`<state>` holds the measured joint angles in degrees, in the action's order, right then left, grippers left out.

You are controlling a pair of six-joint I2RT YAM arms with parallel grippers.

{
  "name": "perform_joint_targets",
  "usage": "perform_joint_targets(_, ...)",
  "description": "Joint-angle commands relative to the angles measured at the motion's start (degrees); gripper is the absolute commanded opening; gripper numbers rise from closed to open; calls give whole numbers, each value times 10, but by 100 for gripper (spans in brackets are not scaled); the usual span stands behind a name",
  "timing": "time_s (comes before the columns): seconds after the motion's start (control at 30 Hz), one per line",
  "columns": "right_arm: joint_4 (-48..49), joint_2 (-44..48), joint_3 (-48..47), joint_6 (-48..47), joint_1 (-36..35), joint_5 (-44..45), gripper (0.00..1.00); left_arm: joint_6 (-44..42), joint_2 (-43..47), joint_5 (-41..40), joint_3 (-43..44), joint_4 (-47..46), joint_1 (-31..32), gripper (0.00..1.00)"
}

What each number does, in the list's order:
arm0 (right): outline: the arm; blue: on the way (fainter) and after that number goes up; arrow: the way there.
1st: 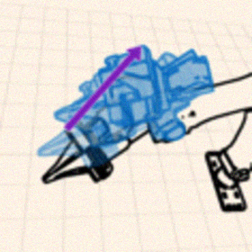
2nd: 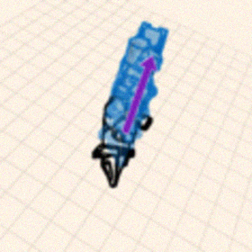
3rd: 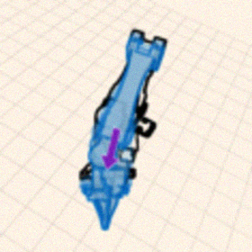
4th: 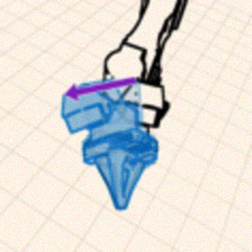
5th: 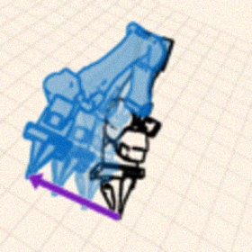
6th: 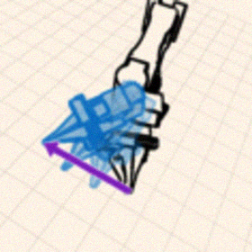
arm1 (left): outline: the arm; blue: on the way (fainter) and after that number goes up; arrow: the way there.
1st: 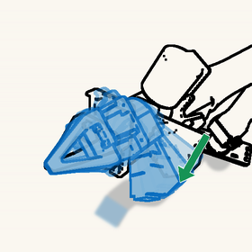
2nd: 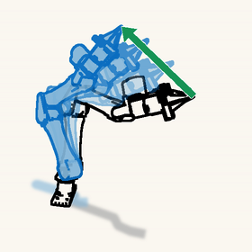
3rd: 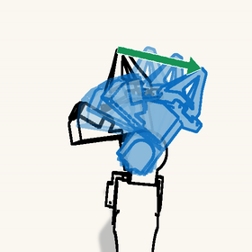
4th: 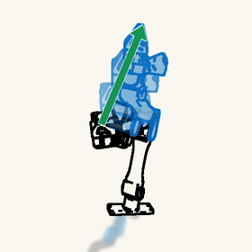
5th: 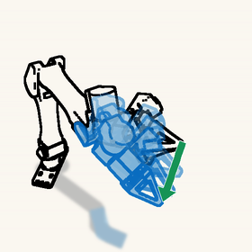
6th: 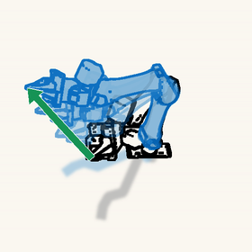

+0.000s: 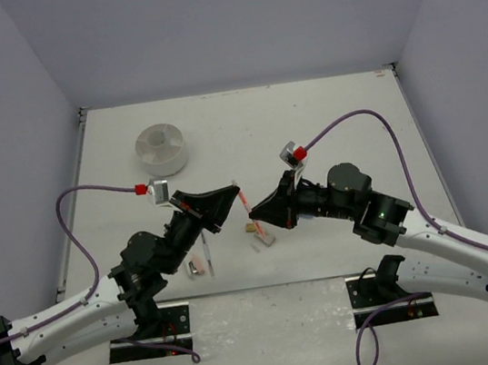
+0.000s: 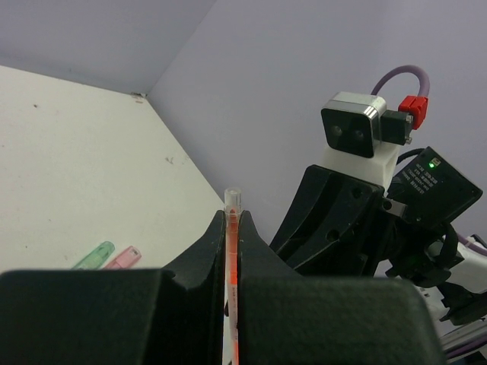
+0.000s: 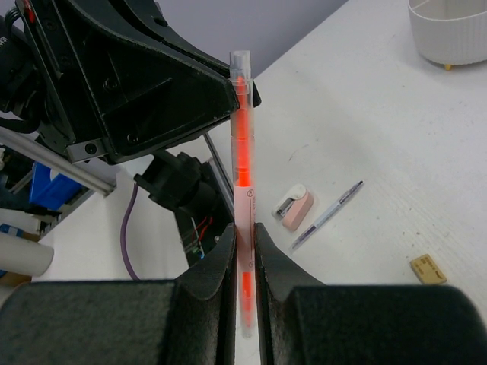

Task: Sort the stationery into containers
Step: Close the pen cap on the pen.

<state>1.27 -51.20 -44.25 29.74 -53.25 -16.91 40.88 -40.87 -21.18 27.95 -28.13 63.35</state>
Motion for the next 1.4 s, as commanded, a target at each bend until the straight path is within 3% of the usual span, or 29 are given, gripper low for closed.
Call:
perform_joint_targets(0.0,92,9,-35,-10,3,30,0,-5,-7,38,16,43,3,0)
perform_joint_targets(0.1,114,8,-33,-10,3,32,0,-5,-22,63,22,41,3,3)
perform_joint_targets(0.2,118,4,-36,-13,3,19,0,-8,-28,58,22,47,3,23)
perform_joint_targets(0.27,121,0,-33,-13,3,0,0,-11,-25,56,22,48,3,27)
perform_joint_targets(0.4,133,-9,-23,-7,3,-26,0,-18,-20,54,26,47,3,23)
perform_joint_targets(0.53,139,-13,-15,-8,3,-54,0,-35,-23,63,42,48,3,1)
perform_joint_targets(0.63,149,-19,-5,-14,3,-86,1,-54,-16,99,45,34,3,0)
perform_joint_targets(0.67,150,-24,-4,-14,3,-99,5,-61,-14,113,45,27,3,0)
perform_joint_targets(0.7,151,-29,-4,-13,3,-110,18,-66,-11,125,45,21,3,0)
perform_joint_targets(0.73,155,-36,-4,-9,3,-121,24,-73,-7,137,44,15,3,0)
perform_joint_targets(0.9,180,-56,2,10,3,-143,30,-85,6,172,43,-5,3,0)
perform_joint_targets(0.97,187,-56,1,12,2,-148,27,-87,3,176,45,-5,3,0)
perform_joint_targets(1.03,190,-54,1,11,3,-148,7,-88,-2,173,49,2,3,0)
perform_joint_targets(1.07,190,-53,2,10,2,-145,1,-88,-5,165,51,9,3,3)
perform_joint_targets(1.1,190,-50,3,8,2,-143,0,-89,-9,153,58,24,3,15)
perform_joint_targets(1.2,186,-48,9,4,2,-139,0,-90,-18,104,76,54,3,67)
perform_joint_targets(1.27,183,-50,15,3,2,-136,0,-96,-23,78,99,70,3,82)
perform_joint_targets(1.37,183,-56,22,2,2,-140,0,-110,-37,62,135,100,3,84)
